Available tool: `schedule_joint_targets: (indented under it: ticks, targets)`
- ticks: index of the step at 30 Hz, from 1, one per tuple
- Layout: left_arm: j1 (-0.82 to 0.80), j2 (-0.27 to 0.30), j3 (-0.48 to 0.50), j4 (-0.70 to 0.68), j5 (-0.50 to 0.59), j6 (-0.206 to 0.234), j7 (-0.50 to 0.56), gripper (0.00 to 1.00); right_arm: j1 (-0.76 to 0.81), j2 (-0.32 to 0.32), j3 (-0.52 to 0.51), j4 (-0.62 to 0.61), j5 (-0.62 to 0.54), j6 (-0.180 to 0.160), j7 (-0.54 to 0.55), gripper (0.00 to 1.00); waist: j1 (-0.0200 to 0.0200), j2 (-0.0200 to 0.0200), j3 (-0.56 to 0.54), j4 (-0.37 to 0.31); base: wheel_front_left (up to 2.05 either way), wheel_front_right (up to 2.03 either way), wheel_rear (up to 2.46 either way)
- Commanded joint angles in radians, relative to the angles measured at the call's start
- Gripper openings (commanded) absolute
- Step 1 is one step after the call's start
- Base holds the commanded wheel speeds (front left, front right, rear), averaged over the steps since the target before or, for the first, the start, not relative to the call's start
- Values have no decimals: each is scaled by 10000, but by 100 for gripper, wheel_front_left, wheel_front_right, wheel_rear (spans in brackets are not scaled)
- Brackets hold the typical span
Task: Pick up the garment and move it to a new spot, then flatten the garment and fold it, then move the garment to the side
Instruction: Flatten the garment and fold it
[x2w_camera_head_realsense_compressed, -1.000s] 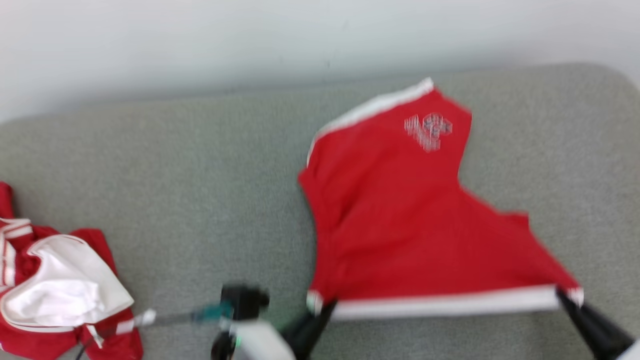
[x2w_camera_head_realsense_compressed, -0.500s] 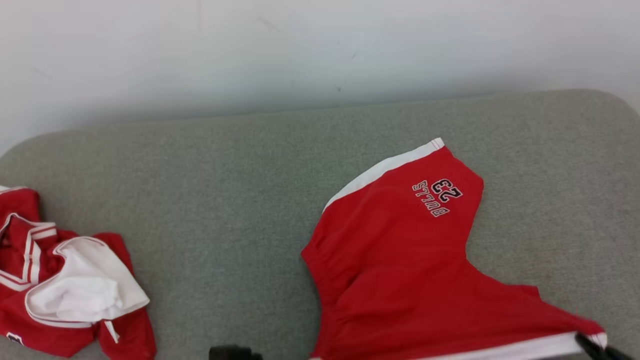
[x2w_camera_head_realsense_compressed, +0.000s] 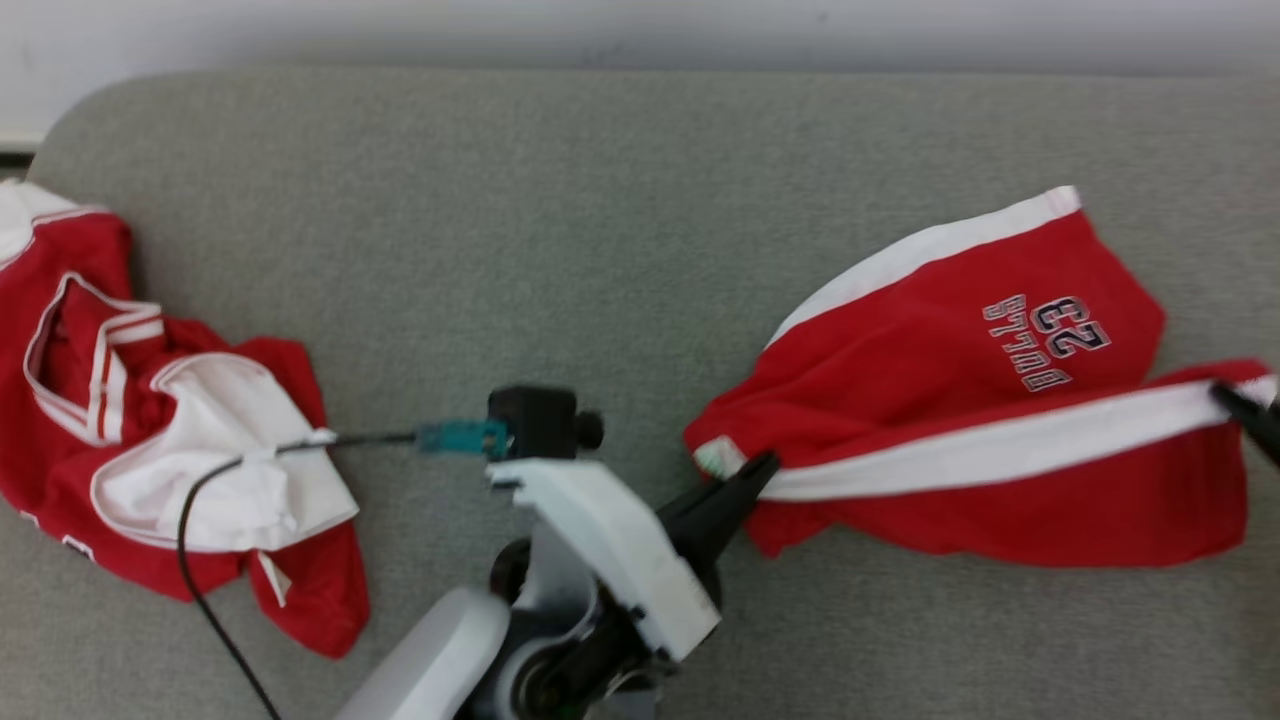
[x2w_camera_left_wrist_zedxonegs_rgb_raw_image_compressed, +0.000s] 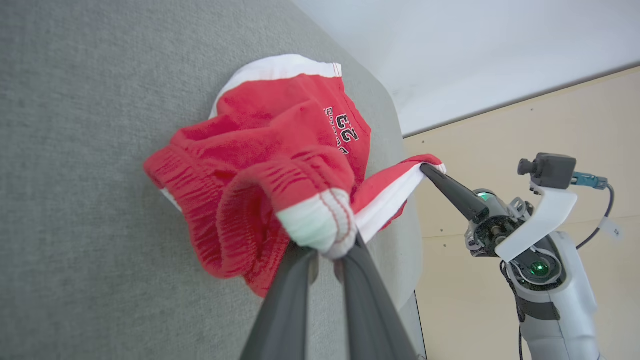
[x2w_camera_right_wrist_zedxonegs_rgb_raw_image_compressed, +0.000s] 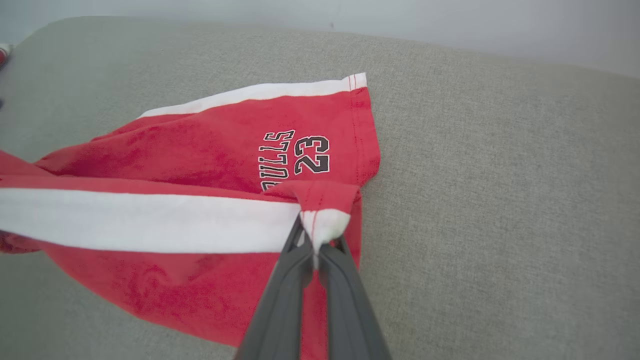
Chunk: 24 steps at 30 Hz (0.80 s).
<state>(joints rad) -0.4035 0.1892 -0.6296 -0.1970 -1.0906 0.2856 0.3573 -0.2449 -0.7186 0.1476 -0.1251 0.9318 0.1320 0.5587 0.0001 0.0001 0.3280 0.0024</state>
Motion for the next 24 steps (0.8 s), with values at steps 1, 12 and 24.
schedule_joint_targets:
  ticks: [1, 12, 24]
  targets:
    - [-545, -317, -23, 239, -106, 246, 298, 0, -688, 60, -24, 318, -155, -26, 200, 0, -1, -1, 792, 664, 0, 0, 0]
    - [-3005, -1235, 9, 2386, -308, 1276, 790, 0, -3573, 431, 780, 2159, -1023, -26, 456, 0, -1, -1, 1661, 1128, 0, 0, 0]
    - [-3431, -1354, -343, 2889, -616, 1157, 129, 100, -4619, 476, 1470, 3355, -1082, -26, -477, 0, -1, -1, 1642, 1296, 0, 0, 0]
